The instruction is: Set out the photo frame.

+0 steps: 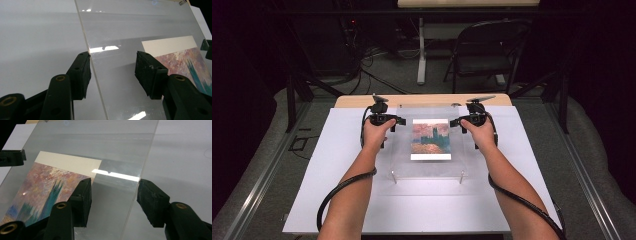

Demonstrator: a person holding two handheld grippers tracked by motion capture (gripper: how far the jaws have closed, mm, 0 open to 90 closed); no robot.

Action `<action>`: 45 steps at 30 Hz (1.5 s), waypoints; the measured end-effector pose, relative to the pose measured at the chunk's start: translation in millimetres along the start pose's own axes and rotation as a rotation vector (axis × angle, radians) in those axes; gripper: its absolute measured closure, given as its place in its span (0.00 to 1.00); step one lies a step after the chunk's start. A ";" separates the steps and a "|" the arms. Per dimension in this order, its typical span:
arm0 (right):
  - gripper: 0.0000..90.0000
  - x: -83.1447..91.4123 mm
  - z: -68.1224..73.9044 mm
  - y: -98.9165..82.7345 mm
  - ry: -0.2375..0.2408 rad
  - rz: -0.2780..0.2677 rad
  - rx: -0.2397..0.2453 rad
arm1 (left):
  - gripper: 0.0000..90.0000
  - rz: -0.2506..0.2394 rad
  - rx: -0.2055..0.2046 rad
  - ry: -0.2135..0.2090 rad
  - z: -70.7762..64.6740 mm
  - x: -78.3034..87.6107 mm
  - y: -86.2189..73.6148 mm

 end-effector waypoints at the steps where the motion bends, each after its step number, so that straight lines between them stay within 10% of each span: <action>1: 0.51 1.0 0.8 0.3 -0.002 0.000 -0.001 | 0.52 0.001 -0.006 0.000 -0.1 0.8 0.4; 45: 0.58 52.5 25.9 12.4 -0.006 -0.080 0.122 | 0.65 -0.092 -0.066 -0.040 -26.2 49.6 13.6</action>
Point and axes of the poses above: each handheld gripper's, and its own axes: x roughly backward along the jaws, y roughly out of its top, z roughly to its left, the point moved 8 cm from there along -x, roughly forward along the jaws, and after that the axes turned 6 degrees about -z, right-handed, at the moved point
